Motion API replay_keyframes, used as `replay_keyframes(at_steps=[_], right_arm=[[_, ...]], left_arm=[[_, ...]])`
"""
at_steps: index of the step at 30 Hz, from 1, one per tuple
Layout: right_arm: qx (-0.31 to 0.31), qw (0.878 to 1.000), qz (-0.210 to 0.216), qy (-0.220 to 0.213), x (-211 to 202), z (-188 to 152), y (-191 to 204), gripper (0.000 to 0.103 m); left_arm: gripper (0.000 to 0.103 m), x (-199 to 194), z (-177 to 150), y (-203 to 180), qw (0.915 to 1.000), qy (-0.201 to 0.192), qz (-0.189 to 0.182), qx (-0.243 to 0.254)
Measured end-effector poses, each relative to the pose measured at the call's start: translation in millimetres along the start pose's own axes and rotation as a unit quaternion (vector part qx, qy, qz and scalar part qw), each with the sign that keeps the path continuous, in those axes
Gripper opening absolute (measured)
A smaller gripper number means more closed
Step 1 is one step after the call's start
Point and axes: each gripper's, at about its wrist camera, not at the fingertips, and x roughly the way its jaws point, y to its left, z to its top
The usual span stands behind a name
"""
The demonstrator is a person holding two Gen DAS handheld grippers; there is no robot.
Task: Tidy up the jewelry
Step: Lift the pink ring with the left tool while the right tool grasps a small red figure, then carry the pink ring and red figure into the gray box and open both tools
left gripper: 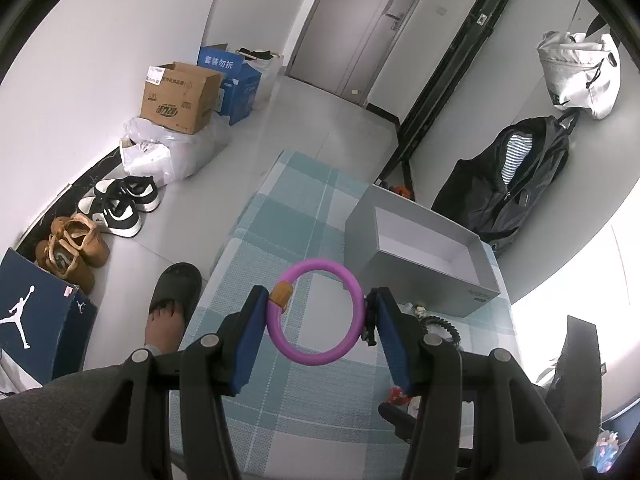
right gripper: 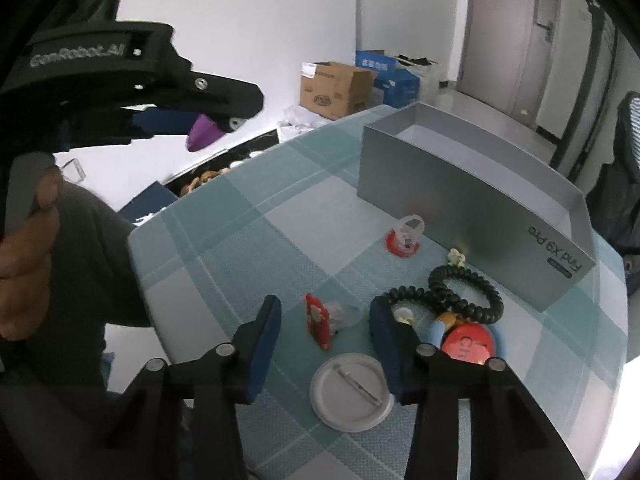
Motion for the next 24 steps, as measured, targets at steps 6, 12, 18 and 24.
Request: replay_keyframes(at_steps=[6, 12, 18, 24], right_arm=[[-0.017, 1.0, -0.017, 0.004, 3.0, -0.4, 1.0, 0.024], [-0.017, 1.0, -0.001, -0.007, -4.2, 0.2, 4.2, 0.017], [0.033, 0.999, 0.027, -0.028, -13.0, 5.4, -14.4, 0.017], [0.094, 0.993, 0.05, -0.054, -27.9, 13.7, -43.7, 0.017]], left_arm=[[0.048, 2.6, -0.6, 1.1, 1.0, 0.003, 0.006, 0.005], [0.048, 4.8, -1.7, 0.1, 0.9998, 0.005, 0.012, 0.013], [0.048, 8.3, -1.9, -2.0, 0.9997, 0.011, 0.017, 0.011], [0.048, 13.7, 0.1, -11.1, 0.9996, 0.018, 0.02, 0.01]])
